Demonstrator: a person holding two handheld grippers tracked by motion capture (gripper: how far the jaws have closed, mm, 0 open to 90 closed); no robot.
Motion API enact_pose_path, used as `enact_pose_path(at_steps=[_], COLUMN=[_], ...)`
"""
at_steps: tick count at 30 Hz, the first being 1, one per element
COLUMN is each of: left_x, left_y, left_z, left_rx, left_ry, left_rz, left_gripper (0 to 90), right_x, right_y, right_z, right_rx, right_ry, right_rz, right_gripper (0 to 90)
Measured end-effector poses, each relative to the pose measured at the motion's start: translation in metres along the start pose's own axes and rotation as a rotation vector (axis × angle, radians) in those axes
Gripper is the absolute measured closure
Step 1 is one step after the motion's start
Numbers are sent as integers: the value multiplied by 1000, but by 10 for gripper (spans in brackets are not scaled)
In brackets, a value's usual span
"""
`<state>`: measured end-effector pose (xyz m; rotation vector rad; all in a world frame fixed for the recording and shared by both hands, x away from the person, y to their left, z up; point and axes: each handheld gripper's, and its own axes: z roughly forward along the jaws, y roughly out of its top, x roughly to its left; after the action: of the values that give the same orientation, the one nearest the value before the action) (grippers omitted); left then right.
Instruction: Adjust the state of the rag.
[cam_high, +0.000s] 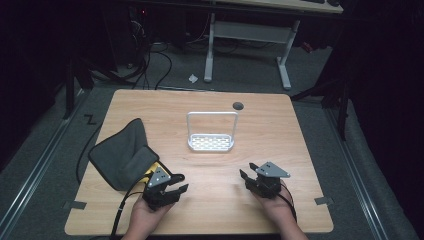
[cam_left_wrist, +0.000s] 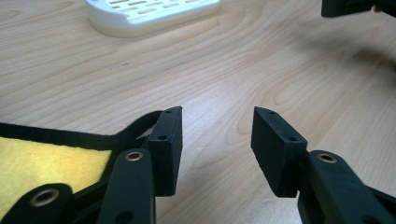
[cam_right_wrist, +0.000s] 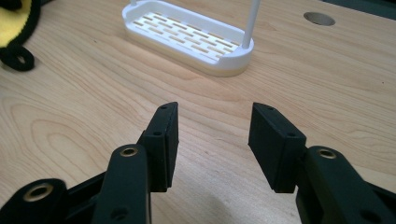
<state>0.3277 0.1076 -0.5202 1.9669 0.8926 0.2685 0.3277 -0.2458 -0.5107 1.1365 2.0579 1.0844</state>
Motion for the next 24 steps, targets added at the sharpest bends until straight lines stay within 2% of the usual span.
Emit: enact_pose_path(at_steps=[9, 19, 24], left_x=[11, 16, 21], left_y=[-1, 4, 9], left_z=[-12, -23, -32], left_rx=[-18, -42, -59], left_ry=[20, 19, 42], left_rz=[0, -5, 15], left_gripper=[505, 490, 483], right_x=[-3, 0, -2], right_y=[-2, -3, -4], right_z=[-2, 3, 5], right_rx=[10, 29, 36], right_ry=[5, 10, 15], right_rz=[49, 30, 33], right_gripper=[482, 471, 459])
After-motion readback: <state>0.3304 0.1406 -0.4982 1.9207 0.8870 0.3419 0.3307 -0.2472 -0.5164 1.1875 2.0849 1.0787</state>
